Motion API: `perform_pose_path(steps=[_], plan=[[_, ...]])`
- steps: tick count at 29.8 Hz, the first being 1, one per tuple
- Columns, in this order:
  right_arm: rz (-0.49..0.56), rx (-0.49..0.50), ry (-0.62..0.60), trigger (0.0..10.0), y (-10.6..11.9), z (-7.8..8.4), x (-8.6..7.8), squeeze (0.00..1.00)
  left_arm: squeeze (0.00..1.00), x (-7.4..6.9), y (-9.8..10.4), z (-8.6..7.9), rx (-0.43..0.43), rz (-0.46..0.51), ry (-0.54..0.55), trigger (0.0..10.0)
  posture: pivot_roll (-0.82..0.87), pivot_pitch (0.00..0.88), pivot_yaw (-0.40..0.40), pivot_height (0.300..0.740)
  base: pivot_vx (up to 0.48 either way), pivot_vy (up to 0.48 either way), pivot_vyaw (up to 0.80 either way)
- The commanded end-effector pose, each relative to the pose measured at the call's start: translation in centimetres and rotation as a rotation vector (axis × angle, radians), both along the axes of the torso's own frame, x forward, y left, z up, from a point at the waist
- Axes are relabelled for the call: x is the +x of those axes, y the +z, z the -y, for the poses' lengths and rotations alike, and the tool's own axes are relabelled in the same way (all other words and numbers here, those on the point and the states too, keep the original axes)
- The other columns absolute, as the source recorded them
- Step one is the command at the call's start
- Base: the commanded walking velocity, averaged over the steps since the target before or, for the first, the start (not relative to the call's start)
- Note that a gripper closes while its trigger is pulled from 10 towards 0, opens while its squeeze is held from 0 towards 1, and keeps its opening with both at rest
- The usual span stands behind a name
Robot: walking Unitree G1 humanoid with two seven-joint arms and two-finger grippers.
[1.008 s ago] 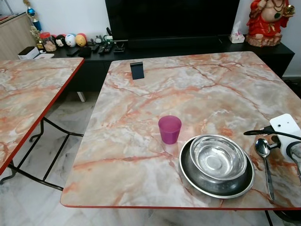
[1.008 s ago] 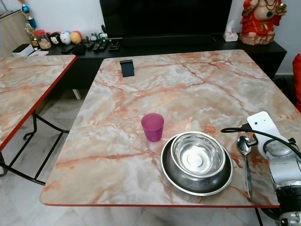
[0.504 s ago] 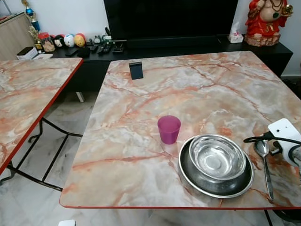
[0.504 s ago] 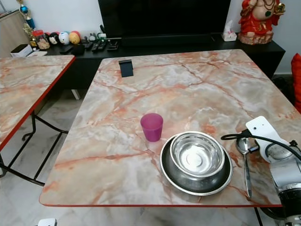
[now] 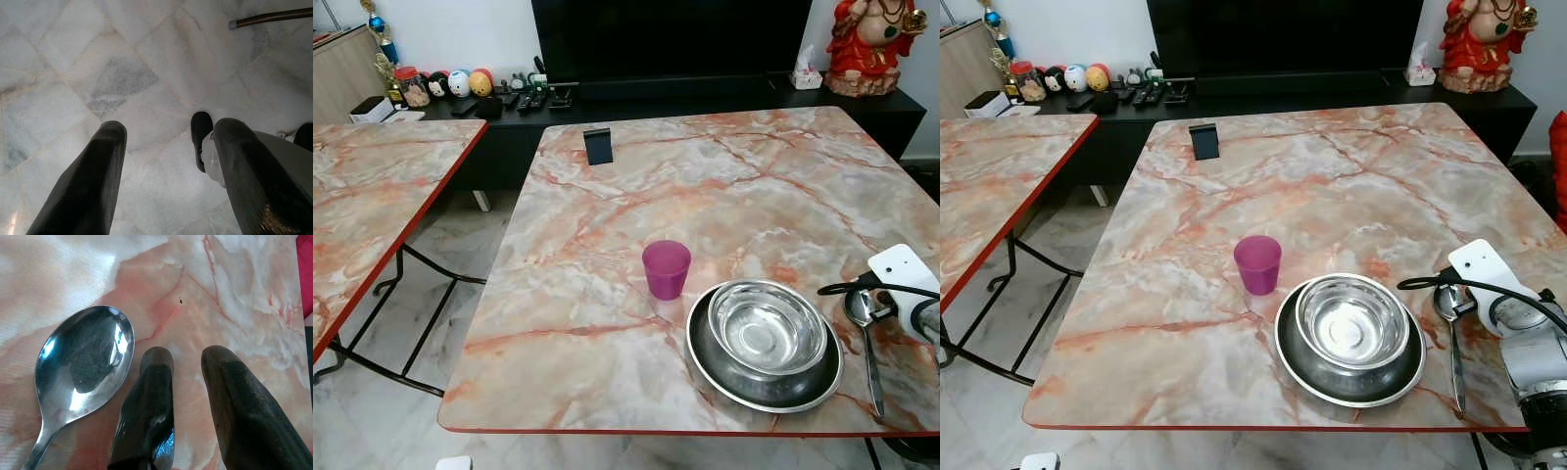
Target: Setting the table
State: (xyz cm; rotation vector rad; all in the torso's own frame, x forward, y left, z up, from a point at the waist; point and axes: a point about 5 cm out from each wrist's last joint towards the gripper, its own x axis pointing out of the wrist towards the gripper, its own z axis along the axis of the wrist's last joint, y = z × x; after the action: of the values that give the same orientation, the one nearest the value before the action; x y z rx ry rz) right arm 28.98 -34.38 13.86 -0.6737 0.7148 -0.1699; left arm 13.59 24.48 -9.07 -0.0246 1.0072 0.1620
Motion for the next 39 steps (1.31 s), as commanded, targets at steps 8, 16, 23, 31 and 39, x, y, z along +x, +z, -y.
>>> perform_pose_path(steps=[8, 16, 23, 31, 39], plan=[[-0.018, 0.014, 0.041, 10.0, -0.3, -0.9, 0.1, 0.0, 0.0, 0.4, 0.0, 0.5, 0.005, -0.001, -0.012, 10.0, -0.17, 0.0, 0.09, 0.732, 0.0, 0.0, 0.0], [-0.019, 0.021, 0.052, 10.0, -0.3, -1.2, 0.2, 0.0, 0.0, 0.5, 0.0, 0.5, 0.005, 0.005, -0.011, 10.0, -0.16, 0.0, 0.088, 0.732, 0.0, 0.0, 0.0], [-0.005, 0.029, 0.061, 10.0, -0.2, -1.4, 0.4, 0.0, 0.0, 1.2, 0.1, 1.0, 0.001, 0.018, -0.019, 10.0, -0.16, 0.0, 0.089, 0.732, 0.0, 0.0, 0.0], [0.0, 0.059, 0.073, 10.0, -0.5, -2.0, 0.6, 0.0, 0.0, 2.4, 0.3, 2.5, -0.01, 0.047, -0.038, 10.0, -0.16, 0.0, 0.09, 0.732, 0.0, 0.0, 0.0], [0.02, 0.041, 0.053, 10.0, -0.3, -1.6, 0.7, 0.0, 0.0, 2.5, 0.3, 2.6, -0.006, 0.061, -0.044, 10.0, -0.16, 0.0, 0.086, 0.732, 0.0, 0.0, 0.0]])
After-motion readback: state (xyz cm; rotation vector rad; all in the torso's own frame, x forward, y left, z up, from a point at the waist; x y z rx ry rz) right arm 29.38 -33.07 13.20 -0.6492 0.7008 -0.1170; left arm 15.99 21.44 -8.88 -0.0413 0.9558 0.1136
